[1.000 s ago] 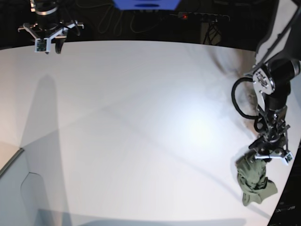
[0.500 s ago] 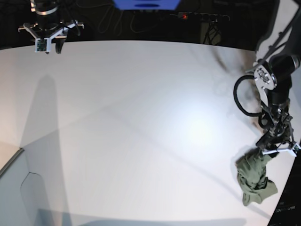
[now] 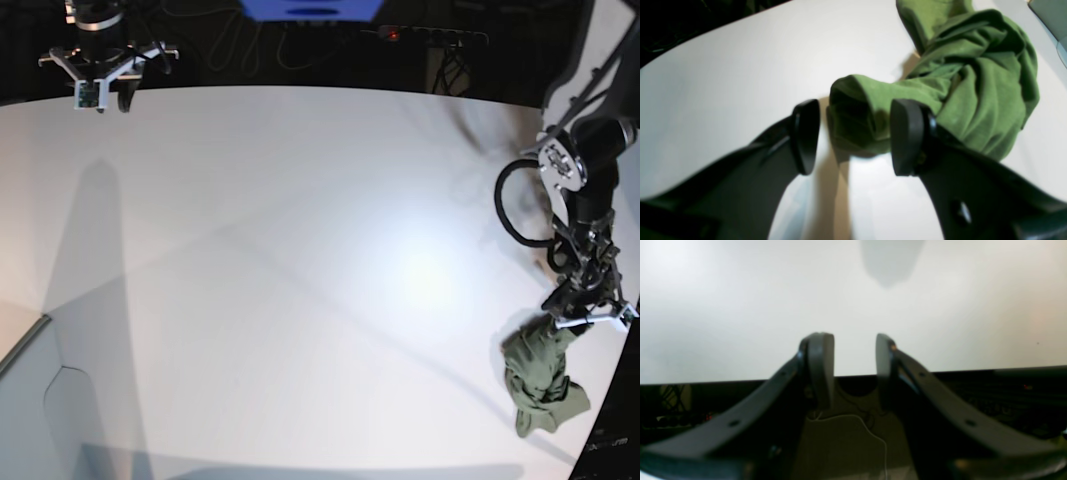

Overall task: Layout the t-shirt on the table in an organized manner, then fold the t-shirt properly
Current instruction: 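Lower the open left gripper onto the t-shirt fabric and close it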

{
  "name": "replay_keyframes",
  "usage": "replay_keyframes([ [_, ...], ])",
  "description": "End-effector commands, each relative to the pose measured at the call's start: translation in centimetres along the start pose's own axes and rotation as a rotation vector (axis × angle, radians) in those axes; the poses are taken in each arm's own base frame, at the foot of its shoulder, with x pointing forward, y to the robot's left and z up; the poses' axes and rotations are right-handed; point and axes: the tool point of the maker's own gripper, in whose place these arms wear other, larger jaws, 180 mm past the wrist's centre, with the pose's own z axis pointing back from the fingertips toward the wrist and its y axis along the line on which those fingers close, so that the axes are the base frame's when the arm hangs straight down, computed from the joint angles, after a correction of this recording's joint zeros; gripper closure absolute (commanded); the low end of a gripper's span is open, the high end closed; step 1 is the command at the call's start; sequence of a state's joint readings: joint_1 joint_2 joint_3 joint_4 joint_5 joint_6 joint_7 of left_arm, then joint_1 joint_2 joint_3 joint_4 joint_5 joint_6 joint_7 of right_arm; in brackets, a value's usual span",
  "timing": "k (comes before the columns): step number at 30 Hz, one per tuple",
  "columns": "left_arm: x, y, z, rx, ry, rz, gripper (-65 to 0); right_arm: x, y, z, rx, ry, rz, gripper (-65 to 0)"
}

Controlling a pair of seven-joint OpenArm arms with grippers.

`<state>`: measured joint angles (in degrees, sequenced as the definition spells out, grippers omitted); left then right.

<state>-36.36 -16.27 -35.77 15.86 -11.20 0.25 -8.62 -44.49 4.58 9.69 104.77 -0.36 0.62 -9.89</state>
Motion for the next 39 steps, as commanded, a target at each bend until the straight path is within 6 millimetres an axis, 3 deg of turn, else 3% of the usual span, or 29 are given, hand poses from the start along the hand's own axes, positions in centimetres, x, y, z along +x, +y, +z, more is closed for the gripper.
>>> replay_keyframes([
  [1, 3.4, -1.3, -0.6, -0.021, -0.073, 0.014, -32.6, 0.8, -0.2, 0.3, 0.000, -0.031, 0.006, -21.5],
  [6, 2.0, -1.4, -0.7, -0.015, -0.027, 0.022, -32.5, 0.7, -0.2, 0.3, 0.000, -0.029, 0.007, -21.5],
  [19, 3.2, -2.4, -1.0, -0.026, -0.038, 0.034, -32.3, 0.8, -0.2, 0.4, 0.000, -0.029, 0.009, -21.5],
  [21, 3.7, -2.8, -1.1, -0.031, -0.045, 0.040, -28.6, 0.8, -0.2, 0.4, 0.000, -0.029, 0.009, -21.5],
  [25, 4.0, -3.0, -1.2, -0.032, -0.048, 0.015, -12.3, 0.8, -0.2, 0.4, 0.000, -0.029, 0.009, -21.5],
  [27, 3.8, -3.3, -1.1, -0.038, -0.049, -0.003, -10.2, 0.8, -0.2, 0.4, 0.000, -0.029, 0.009, -21.5],
  [32, 3.7, -3.4, -1.1, -0.040, -0.049, 0.000, -10.9, 0.9, -0.2, 0.3, 0.000, -0.032, 0.009, -21.5],
  [39, 3.4, -3.9, -1.0, -0.047, -0.046, 0.004, -29.8, 1.1, -0.1, 0.1, 0.000, -0.040, 0.007, -21.6],
])
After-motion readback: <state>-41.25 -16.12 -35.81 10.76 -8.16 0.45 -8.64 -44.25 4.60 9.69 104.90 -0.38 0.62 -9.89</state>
